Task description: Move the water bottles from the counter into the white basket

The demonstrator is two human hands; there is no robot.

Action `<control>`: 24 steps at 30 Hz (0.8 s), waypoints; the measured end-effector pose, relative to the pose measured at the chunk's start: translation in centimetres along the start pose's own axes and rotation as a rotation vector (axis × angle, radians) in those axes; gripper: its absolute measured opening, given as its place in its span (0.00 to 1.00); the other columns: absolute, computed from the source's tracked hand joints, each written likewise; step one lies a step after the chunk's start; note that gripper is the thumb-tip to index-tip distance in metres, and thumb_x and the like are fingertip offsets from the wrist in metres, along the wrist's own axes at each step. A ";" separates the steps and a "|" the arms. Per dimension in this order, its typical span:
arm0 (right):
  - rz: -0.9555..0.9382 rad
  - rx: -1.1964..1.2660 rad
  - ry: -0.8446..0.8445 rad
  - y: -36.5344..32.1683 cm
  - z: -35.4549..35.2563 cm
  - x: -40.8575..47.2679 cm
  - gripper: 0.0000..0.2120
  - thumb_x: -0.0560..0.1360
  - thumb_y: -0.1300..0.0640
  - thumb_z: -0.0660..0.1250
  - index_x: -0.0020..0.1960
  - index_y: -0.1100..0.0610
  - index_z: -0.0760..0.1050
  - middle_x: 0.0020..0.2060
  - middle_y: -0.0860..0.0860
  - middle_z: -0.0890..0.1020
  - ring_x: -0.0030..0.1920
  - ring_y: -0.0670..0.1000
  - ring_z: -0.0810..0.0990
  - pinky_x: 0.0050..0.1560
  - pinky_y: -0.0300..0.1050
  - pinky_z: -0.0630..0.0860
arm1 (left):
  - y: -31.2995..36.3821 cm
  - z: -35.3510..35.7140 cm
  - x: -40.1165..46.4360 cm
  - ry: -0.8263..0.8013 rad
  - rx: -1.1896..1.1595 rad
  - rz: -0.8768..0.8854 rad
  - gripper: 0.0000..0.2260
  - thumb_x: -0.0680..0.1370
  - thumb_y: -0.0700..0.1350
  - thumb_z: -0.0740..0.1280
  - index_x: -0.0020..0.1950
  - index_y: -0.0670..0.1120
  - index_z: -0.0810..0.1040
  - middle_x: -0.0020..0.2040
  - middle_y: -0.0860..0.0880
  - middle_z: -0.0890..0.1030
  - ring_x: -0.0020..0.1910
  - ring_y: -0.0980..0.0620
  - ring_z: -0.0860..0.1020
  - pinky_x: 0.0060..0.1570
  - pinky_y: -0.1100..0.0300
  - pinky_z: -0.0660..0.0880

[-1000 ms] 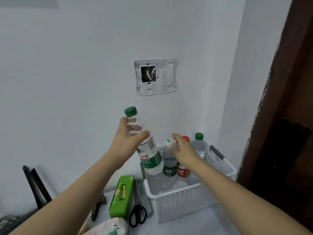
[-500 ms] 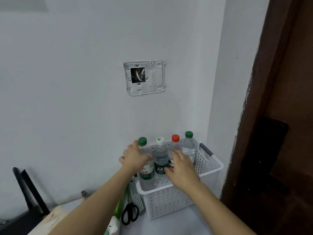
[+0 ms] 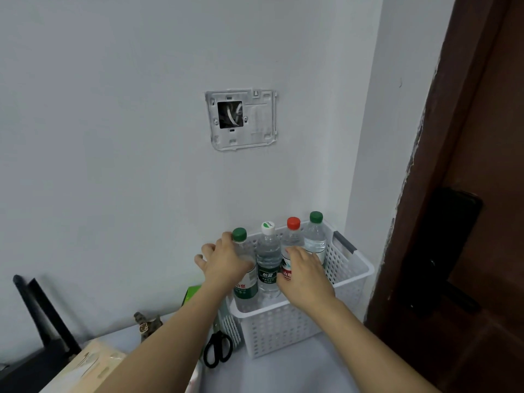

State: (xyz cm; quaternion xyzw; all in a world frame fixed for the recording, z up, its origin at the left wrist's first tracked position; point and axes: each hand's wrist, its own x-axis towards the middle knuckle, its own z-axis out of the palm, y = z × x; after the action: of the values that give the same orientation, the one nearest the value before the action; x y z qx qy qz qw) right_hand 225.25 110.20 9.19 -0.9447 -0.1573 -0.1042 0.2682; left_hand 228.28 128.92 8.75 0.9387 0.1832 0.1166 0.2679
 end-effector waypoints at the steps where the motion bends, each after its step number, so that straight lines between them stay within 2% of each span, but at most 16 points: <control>1: -0.003 0.008 0.010 -0.1 -0.2 -0.2 0.26 0.76 0.52 0.65 0.71 0.55 0.65 0.68 0.51 0.71 0.69 0.54 0.66 0.72 0.49 0.61 | 0.0 -0.2 -0.1 -0.015 -0.004 0.000 0.31 0.65 0.56 0.70 0.65 0.56 0.64 0.59 0.52 0.75 0.62 0.46 0.63 0.58 0.48 0.56; 4: -0.021 -0.003 0.056 -0.2 -1.3 -1.2 0.26 0.75 0.54 0.66 0.71 0.55 0.66 0.68 0.51 0.71 0.68 0.54 0.66 0.72 0.48 0.61 | 0.0 -0.7 -0.8 -0.043 -0.045 0.013 0.36 0.67 0.56 0.70 0.72 0.55 0.60 0.66 0.51 0.73 0.66 0.45 0.64 0.63 0.47 0.58; 6: -0.019 -0.045 0.081 -0.3 -2.5 -2.1 0.26 0.75 0.55 0.66 0.72 0.55 0.65 0.69 0.51 0.70 0.69 0.54 0.66 0.73 0.48 0.61 | 0.0 -1.1 -1.8 0.018 -0.049 0.062 0.37 0.70 0.58 0.70 0.75 0.52 0.59 0.69 0.48 0.71 0.68 0.42 0.65 0.67 0.45 0.59; 9: 0.022 -0.081 0.128 -0.4 -4.8 -4.0 0.25 0.75 0.54 0.66 0.71 0.54 0.65 0.69 0.51 0.71 0.70 0.54 0.66 0.74 0.51 0.60 | 0.5 -1.9 -3.5 0.202 0.020 0.265 0.33 0.76 0.58 0.68 0.76 0.46 0.62 0.72 0.44 0.69 0.69 0.40 0.66 0.69 0.43 0.60; 12: 0.066 -0.148 0.179 -0.5 -7.6 -6.4 0.26 0.75 0.56 0.65 0.71 0.55 0.65 0.69 0.52 0.71 0.69 0.54 0.67 0.73 0.53 0.59 | 2.3 -3.0 -5.2 0.274 0.074 0.494 0.29 0.77 0.53 0.68 0.75 0.44 0.66 0.71 0.42 0.70 0.68 0.40 0.68 0.69 0.44 0.60; 14: 0.114 -0.198 0.227 -0.8 -9.5 -8.6 0.26 0.75 0.56 0.66 0.71 0.57 0.65 0.68 0.53 0.71 0.69 0.53 0.67 0.74 0.51 0.57 | 3.7 -3.6 -6.7 0.270 0.069 0.634 0.27 0.78 0.52 0.68 0.73 0.42 0.69 0.69 0.40 0.72 0.67 0.38 0.70 0.69 0.43 0.62; 18: 0.232 -0.260 0.298 -1.5 -12.7 -14.1 0.28 0.77 0.54 0.64 0.75 0.58 0.61 0.73 0.53 0.67 0.73 0.53 0.62 0.77 0.48 0.46 | 6.4 -3.8 -10.0 0.208 0.023 0.899 0.25 0.78 0.50 0.69 0.72 0.42 0.71 0.67 0.39 0.74 0.64 0.36 0.72 0.68 0.39 0.65; 22: 0.345 -0.323 0.327 -2.2 -16.1 -20.6 0.29 0.79 0.52 0.63 0.77 0.57 0.59 0.75 0.53 0.63 0.75 0.50 0.59 0.77 0.46 0.44 | 9.4 -3.9 -14.8 0.100 -0.079 1.005 0.25 0.79 0.50 0.67 0.75 0.43 0.68 0.71 0.40 0.72 0.68 0.38 0.69 0.70 0.40 0.64; 24: 0.418 -0.357 0.346 -2.6 -18.0 -24.0 0.30 0.79 0.51 0.63 0.77 0.56 0.59 0.75 0.53 0.63 0.75 0.50 0.58 0.77 0.46 0.45 | 10.6 -3.8 -17.6 0.068 -0.108 1.080 0.26 0.79 0.49 0.67 0.75 0.43 0.68 0.70 0.40 0.72 0.67 0.37 0.70 0.69 0.40 0.65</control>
State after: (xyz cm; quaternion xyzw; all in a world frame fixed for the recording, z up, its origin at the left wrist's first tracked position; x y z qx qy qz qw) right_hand 199.98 96.74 18.68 -0.9569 0.1088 -0.2320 0.1367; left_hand 214.10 115.13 15.60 0.8799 -0.3227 0.2773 0.2116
